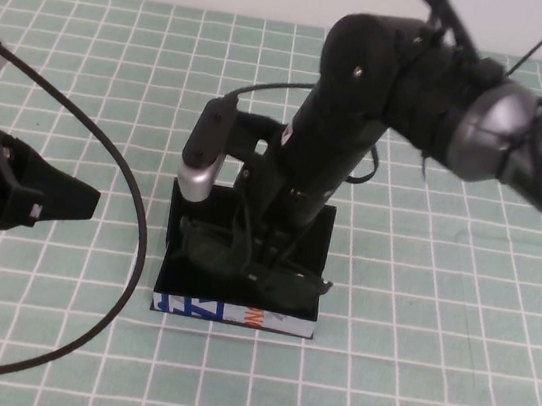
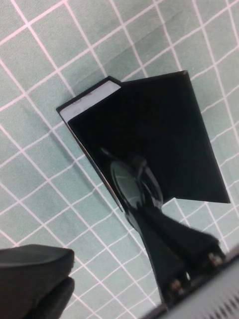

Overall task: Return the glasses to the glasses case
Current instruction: Place the glasses in the glasses case

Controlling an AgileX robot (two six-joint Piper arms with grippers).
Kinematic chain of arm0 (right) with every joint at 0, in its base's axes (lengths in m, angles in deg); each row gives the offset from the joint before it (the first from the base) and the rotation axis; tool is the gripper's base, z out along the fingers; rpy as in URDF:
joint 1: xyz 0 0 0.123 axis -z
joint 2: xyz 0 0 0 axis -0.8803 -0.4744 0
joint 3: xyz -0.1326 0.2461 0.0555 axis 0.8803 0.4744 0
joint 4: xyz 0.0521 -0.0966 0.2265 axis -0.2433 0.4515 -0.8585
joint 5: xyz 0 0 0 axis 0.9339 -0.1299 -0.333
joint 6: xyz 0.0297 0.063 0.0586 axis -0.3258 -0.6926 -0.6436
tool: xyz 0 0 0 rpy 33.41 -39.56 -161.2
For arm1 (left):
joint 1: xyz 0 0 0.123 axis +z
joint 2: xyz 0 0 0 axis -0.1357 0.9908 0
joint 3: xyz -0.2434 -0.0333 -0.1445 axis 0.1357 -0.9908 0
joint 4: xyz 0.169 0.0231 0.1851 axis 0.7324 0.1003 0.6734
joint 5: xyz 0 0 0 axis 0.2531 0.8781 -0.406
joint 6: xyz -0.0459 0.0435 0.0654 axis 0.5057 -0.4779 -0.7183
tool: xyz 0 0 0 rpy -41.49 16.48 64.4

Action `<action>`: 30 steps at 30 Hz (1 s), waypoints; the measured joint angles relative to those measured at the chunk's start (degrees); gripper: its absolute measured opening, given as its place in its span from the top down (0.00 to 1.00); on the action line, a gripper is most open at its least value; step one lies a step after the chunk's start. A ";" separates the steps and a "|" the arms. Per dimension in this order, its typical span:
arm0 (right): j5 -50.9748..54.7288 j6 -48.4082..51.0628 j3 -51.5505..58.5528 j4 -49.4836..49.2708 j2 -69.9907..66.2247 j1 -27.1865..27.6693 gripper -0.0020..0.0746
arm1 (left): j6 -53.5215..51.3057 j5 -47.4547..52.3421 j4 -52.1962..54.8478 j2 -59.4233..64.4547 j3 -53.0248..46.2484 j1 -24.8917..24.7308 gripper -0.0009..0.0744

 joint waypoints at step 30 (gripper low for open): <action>-0.19 2.89 -3.23 2.36 -5.32 -0.13 0.78 | 0.11 0.00 0.00 0.00 0.00 0.00 0.99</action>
